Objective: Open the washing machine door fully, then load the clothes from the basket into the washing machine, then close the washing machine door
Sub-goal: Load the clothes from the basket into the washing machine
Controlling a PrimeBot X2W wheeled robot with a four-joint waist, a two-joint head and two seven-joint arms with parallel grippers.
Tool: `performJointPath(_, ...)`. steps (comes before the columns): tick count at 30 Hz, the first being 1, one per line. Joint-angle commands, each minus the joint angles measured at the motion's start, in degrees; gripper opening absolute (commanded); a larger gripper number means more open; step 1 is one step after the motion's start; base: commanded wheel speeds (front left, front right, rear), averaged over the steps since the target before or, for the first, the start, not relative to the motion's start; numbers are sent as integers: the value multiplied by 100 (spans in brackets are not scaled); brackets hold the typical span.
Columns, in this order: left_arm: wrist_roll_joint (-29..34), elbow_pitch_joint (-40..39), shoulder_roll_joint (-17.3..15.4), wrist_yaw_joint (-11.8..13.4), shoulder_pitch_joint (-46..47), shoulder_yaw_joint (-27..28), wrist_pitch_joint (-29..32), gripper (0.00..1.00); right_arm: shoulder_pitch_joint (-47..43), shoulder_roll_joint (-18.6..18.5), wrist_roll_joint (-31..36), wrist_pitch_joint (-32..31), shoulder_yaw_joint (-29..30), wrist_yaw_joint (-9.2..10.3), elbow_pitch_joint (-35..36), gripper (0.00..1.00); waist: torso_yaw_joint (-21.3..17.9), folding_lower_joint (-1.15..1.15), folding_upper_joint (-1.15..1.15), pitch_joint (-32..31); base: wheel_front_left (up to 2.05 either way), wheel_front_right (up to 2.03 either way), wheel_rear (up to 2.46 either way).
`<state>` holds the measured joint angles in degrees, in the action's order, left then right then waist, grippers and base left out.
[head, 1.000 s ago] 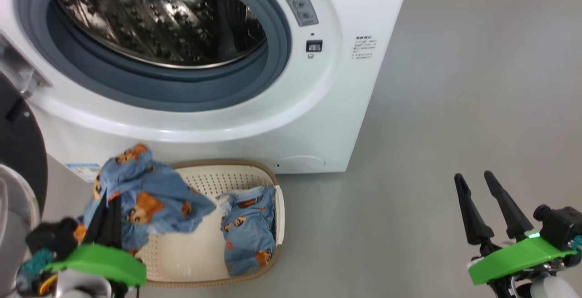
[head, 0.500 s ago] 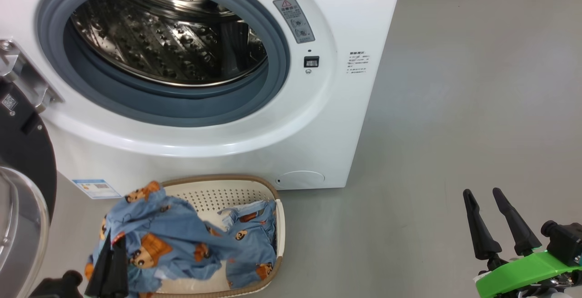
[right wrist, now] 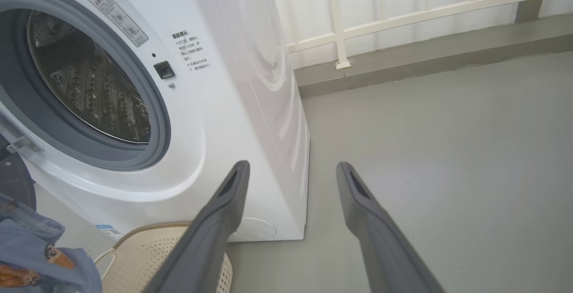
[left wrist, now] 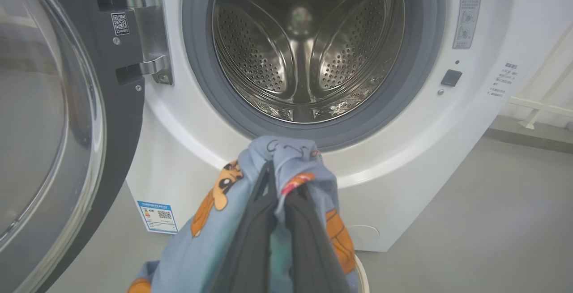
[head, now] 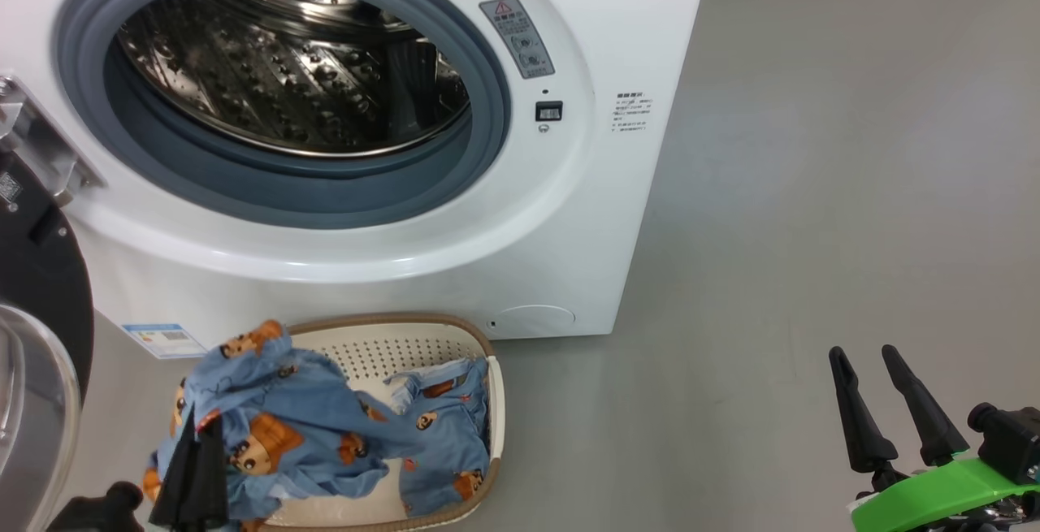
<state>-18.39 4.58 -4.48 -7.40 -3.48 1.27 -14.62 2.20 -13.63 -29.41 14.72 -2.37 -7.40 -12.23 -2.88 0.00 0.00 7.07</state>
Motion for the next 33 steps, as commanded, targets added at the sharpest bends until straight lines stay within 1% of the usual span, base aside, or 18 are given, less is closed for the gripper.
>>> performJointPath(1, -17, -186, -33, -9, 288, 221, -38, 0, 28, -60, -103, 28, -72, -9, 150, 100, -15, 0, 0, 76, 0, 0, 0)
performJointPath(7, -54, -180, -17, -9, 661, 215, -38, 0, 134, 2, -88, 28, -71, -9, 194, 100, -56, 0, 0, 272, 0, 0, 0)
performJointPath(10, -41, -158, -81, -9, 991, 200, -38, 0, 210, 41, -87, 28, -92, -9, 211, 100, -86, 0, 0, 425, 0, 0, 0)
performJointPath(15, -41, -22, -158, -9, 1853, 289, -38, 0, 396, 90, -81, 28, -147, -9, 232, 100, -153, 0, 0, 743, 0, 0, 0)
performJointPath(20, -14, 270, -351, -9, 2887, 341, -38, 0, 622, 121, -85, 28, -190, -9, 259, 100, -258, 0, 0, 1085, 0, 0, 0)
performJointPath(25, 30, 829, -557, -9, 3880, 397, -38, 0, 832, 167, -82, 28, -220, -9, 295, 100, -422, 0, 0, 1382, 0, 0, 0)
performJointPath(30, 159, 1692, -782, -9, 4717, 175, -38, 0, 999, 225, -90, 28, -246, -9, 341, 100, -598, 0, 0, 1653, 0, 0, 0)
performJointPath(33, 134, 2293, -829, -9, 5187, 74, -38, 0, 1087, 276, -88, 28, -287, -9, 363, 100, -685, 0, 0, 1819, 0, 0, 0)
